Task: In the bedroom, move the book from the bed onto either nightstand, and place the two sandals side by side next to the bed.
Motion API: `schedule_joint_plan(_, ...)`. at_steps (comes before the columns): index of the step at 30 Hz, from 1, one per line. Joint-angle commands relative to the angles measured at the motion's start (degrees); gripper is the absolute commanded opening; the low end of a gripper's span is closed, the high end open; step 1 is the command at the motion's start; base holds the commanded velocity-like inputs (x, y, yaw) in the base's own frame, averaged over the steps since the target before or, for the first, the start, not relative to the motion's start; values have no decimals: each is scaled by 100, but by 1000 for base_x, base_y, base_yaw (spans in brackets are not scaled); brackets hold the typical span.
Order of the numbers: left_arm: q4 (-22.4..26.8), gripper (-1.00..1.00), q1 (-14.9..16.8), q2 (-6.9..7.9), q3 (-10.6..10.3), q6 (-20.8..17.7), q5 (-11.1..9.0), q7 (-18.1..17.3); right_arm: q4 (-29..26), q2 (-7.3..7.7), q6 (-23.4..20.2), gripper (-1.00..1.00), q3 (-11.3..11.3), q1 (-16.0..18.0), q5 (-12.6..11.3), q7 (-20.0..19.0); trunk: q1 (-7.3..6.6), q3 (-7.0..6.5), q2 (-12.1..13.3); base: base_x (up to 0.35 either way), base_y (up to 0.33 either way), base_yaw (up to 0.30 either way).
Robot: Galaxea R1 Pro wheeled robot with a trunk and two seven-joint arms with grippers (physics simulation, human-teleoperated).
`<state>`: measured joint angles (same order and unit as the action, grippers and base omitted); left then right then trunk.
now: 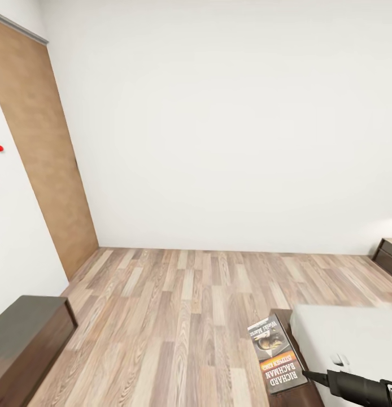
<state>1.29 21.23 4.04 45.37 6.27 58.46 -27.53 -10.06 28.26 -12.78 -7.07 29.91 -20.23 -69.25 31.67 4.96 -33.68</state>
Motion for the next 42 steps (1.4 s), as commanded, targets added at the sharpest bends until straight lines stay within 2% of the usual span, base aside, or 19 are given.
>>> schedule_joint_plan(1, 3, 100, 4, 1, 41, 24, 61, -16, -5, 4, -58, -100, -20, 6, -69, -10, 5, 11, -9, 333, 0, 0)
schedule_joint_plan(42, 3, 100, 4, 1, 41, 24, 61, -16, -5, 4, -58, -100, -13, 6, -77, -62, 5, 11, -9, 334, 0, 0)
